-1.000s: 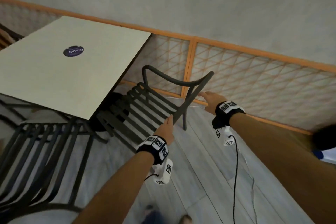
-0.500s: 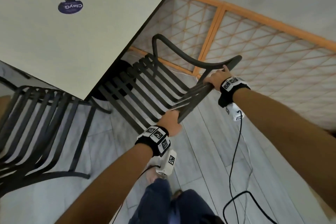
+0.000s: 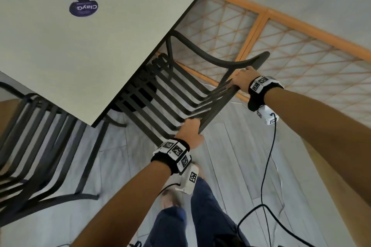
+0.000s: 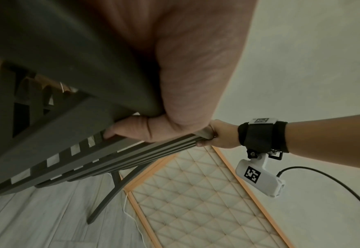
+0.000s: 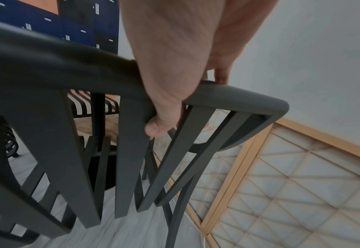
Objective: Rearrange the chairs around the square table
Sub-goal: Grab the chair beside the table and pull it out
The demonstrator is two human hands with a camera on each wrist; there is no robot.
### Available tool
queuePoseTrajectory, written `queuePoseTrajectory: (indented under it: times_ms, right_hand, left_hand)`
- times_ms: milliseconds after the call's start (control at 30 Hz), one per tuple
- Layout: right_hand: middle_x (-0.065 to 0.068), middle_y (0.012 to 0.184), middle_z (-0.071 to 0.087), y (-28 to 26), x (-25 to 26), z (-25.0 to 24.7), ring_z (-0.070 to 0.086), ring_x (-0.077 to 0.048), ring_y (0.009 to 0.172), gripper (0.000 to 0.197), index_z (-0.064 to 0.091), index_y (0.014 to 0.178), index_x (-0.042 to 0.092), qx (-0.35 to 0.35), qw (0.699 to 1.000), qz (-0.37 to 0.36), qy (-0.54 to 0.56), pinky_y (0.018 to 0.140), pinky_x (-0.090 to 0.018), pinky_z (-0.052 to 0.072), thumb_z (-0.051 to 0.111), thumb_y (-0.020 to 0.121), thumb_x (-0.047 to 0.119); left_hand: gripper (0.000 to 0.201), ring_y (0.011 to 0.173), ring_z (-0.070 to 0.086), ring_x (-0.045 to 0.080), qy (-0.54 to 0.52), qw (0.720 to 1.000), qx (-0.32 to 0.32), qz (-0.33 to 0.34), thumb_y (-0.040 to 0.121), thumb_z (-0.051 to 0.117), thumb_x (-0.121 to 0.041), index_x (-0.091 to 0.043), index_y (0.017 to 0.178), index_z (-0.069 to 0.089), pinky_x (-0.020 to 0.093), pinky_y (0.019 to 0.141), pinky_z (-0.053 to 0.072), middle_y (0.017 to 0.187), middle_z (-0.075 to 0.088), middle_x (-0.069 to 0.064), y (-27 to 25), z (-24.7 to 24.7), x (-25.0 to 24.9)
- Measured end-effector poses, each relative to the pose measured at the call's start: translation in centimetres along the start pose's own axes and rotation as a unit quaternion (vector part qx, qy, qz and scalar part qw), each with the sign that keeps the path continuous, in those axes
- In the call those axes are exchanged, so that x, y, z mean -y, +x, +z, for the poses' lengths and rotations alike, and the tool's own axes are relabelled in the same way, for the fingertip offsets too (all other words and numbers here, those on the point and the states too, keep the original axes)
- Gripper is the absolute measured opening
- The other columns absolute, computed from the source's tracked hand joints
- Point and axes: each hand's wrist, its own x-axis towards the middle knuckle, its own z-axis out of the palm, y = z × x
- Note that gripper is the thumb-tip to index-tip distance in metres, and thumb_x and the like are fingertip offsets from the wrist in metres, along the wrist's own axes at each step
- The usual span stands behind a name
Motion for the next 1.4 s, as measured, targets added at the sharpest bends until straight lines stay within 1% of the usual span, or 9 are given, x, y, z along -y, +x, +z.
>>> queuePoseTrajectory:
  times_ms: [100, 433, 567, 733, 833, 1000, 1133, 1233, 1400]
  right_hand:
    - [0.001, 0.112, 0.067, 2.6, -1.4, -1.0, 0.057, -0.026, 0.111, 0.026, 0.066, 0.115, 0.035, -0.005, 1.000, -0.024, -0.014, 0.094, -0.042, 0.043, 0.052, 0.094, 0.039]
    - [-0.002, 0.120, 0.065, 8.9, -4.5, -4.0, 0.055, -0.029, 0.116, 0.032, 0.062, 0.123, 0.036, -0.012, 0.996, -0.079, -0.040, 0.100, -0.045, 0.039, 0.044, 0.097, 0.036]
    - [-0.001, 0.109, 0.067, 10.4, -4.7, -5.0, 0.057, -0.028, 0.110, 0.028, 0.064, 0.118, 0.033, -0.005, 0.995, -0.090, -0.034, 0.101, -0.047, 0.039, 0.051, 0.094, 0.036]
    - [0.002, 0.101, 0.068, 12.4, -4.4, -6.0, 0.059, -0.027, 0.104, 0.020, 0.067, 0.108, 0.033, -0.014, 0.995, -0.089, -0.030, 0.100, -0.049, 0.040, 0.057, 0.091, 0.033]
    - [0.002, 0.098, 0.068, 13.0, -4.4, -6.0, 0.060, -0.026, 0.102, 0.018, 0.068, 0.106, 0.033, -0.027, 0.995, -0.093, -0.027, 0.099, -0.048, 0.040, 0.056, 0.092, 0.033]
    - [0.000, 0.104, 0.069, 12.8, -4.3, -5.9, 0.059, -0.027, 0.106, 0.022, 0.067, 0.110, 0.031, -0.027, 0.995, -0.097, -0.028, 0.101, -0.049, 0.039, 0.058, 0.091, 0.028]
    - [0.001, 0.106, 0.069, 12.4, -3.9, -6.4, 0.060, -0.026, 0.108, 0.021, 0.068, 0.110, 0.031, -0.024, 0.995, -0.093, -0.029, 0.103, -0.049, 0.038, 0.058, 0.091, 0.028]
    - [0.000, 0.103, 0.070, 12.0, -3.7, -6.8, 0.062, -0.024, 0.102, 0.021, 0.068, 0.110, 0.028, -0.013, 0.996, -0.090, -0.019, 0.099, -0.045, 0.044, 0.058, 0.091, 0.028]
    - [0.007, 0.081, 0.066, 9.6, -1.1, -7.6, 0.065, -0.019, 0.078, 0.016, 0.069, 0.099, 0.027, -0.002, 0.988, -0.137, 0.068, 0.077, -0.035, 0.057, 0.065, 0.084, 0.022]
  left_hand:
    - [0.029, 0.090, 0.065, 0.034, -0.009, 1.000, -0.014, -0.005, 0.082, 0.057, -0.004, 0.001, 0.111, 0.054, 0.032, 0.072, 0.054, 0.102, 0.063, 0.020, 1.6, -1.1, -0.7]
    - [0.031, 0.072, 0.057, 0.021, -0.096, 0.994, -0.031, -0.045, 0.079, 0.054, 0.003, -0.006, 0.109, 0.055, 0.029, 0.061, 0.049, 0.082, 0.055, 0.005, 6.3, -3.4, -1.6]
    - [0.029, 0.074, 0.056, 0.022, -0.102, 0.993, -0.034, -0.049, 0.079, 0.052, 0.003, -0.008, 0.105, 0.055, 0.030, 0.064, 0.049, 0.084, 0.054, 0.005, 7.3, -4.2, -1.3]
    - [0.053, 0.070, 0.057, 0.020, -0.104, 0.992, -0.037, -0.060, 0.078, 0.050, 0.002, -0.013, 0.129, 0.050, 0.032, 0.062, 0.053, 0.088, 0.057, 0.005, 7.9, -5.3, -0.4]
    - [0.055, 0.064, 0.053, 0.013, -0.098, 0.993, -0.042, -0.058, 0.079, 0.050, 0.002, -0.015, 0.131, 0.050, 0.024, 0.055, 0.046, 0.083, 0.054, 0.000, 8.1, -5.6, 0.0]
    - [0.057, 0.068, 0.055, 0.015, -0.107, 0.991, -0.049, -0.057, 0.080, 0.052, 0.002, -0.016, 0.134, 0.048, 0.028, 0.062, 0.050, 0.089, 0.059, 0.006, 8.1, -5.2, 0.1]
    - [0.057, 0.067, 0.054, 0.013, -0.109, 0.990, -0.055, -0.065, 0.080, 0.051, 0.001, -0.016, 0.135, 0.048, 0.024, 0.059, 0.047, 0.090, 0.058, 0.004, 8.0, -4.9, 0.2]
    - [0.058, 0.069, 0.055, 0.015, -0.105, 0.991, -0.054, -0.068, 0.080, 0.050, 0.000, -0.017, 0.135, 0.047, 0.028, 0.062, 0.049, 0.091, 0.057, 0.004, 7.7, -4.8, 0.3]
    - [0.064, 0.074, 0.053, 0.013, -0.083, 0.994, -0.044, -0.054, 0.082, 0.053, 0.002, -0.019, 0.141, 0.039, 0.027, 0.069, 0.048, 0.093, 0.054, 0.000, 5.0, -5.0, 1.3]
